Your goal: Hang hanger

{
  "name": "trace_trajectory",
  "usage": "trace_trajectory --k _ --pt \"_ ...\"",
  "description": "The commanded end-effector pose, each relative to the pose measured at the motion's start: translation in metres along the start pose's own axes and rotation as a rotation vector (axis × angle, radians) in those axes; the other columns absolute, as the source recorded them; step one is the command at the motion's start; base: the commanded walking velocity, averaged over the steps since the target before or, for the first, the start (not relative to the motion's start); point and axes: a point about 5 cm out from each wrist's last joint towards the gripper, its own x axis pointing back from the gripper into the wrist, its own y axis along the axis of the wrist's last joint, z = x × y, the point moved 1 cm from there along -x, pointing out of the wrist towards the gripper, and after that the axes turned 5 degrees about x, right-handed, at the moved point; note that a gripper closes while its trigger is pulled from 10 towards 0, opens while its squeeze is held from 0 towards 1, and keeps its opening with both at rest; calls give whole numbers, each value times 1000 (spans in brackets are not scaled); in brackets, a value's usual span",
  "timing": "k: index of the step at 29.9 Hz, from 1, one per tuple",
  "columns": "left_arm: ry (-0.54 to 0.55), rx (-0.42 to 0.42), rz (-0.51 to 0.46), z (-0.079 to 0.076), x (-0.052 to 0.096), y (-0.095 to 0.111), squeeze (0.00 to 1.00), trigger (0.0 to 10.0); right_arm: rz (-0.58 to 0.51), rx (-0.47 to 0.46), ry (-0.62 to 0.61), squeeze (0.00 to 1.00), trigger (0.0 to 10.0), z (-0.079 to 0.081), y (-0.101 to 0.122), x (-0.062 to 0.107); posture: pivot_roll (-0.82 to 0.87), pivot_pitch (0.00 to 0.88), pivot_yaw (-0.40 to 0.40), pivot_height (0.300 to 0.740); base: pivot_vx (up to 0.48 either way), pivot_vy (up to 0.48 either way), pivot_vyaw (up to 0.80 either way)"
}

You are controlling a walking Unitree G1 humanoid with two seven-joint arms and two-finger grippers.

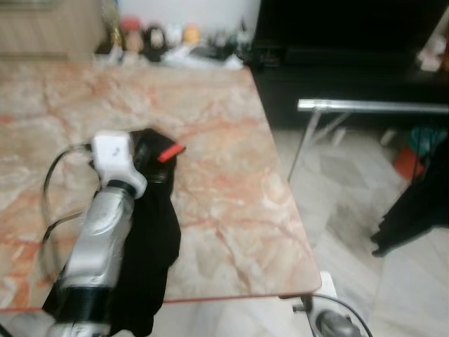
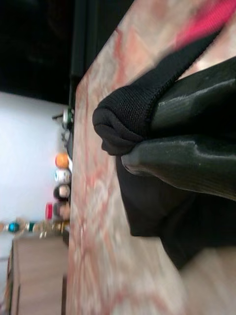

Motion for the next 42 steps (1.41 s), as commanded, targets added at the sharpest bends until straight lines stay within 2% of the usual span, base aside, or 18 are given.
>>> trace_trajectory --k 1,3,5,6,7,8,14,16,22,31,34,37,42 --pt "-82 23 -31 -20 5 13 0 10000 14 2 -7 0 10000 -3 -5 1 101 0 -50 740 0 0 0" --pt "-98 9 3 -24 14 12 0 10000 14 4 -6 0 10000 -4 -5 1 101 0 -50 740 0 0 0" --pt "-102 -9 60 -26 24 2 0 10000 15 5 -3 0 10000 -3 -5 1 99 0 -48 740 0 0 0" --pt "-102 -9 60 -26 24 2 0 10000 15 5 -3 0 10000 -3 -5 1 99 0 -48 740 0 0 0" --pt "-104 -14 77 -27 27 -1 753 10000 15 6 -3 0 10000 -3 -5 1 97 0 -48 740 0 0 0" --pt "-116 -18 99 -30 31 -6 1000 10000 15 7 -3 0 10000 -4 -5 1 96 0 -48 740 0 0 0" --pt "-185 -13 202 -43 39 -16 1000 10000 15 8 -6 0 10000 -4 -5 1 95 0 -50 740 0 0 0" --pt "-188 -49 245 -43 41 -22 1000 10000 15 10 -4 0 10000 -4 -5 1 95 0 -50 740 0 0 0" --pt "-187 -87 294 -42 45 -29 1000 10000 14 10 -3 0 10000 -4 -5 1 95 0 -50 740 0 0 0" --pt "-244 -145 335 -42 59 -35 1000 10000 14 12 -1 0 10000 -4 -5 1 95 0 -49 740 0 0 0" --pt "-301 -177 347 -43 65 -33 1000 10000 14 13 -1 0 10000 -4 -5 1 95 0 -50 740 0 0 0" --pt "-328 -202 349 -42 67 -31 1000 10000 14 14 -1 0 10000 -4 -4 1 97 0 -51 740 0 0 0" --pt "-305 -240 312 -32 63 -23 1000 10000 15 18 0 0 10000 -4 -4 1 100 0 -51 740 0 0 0"
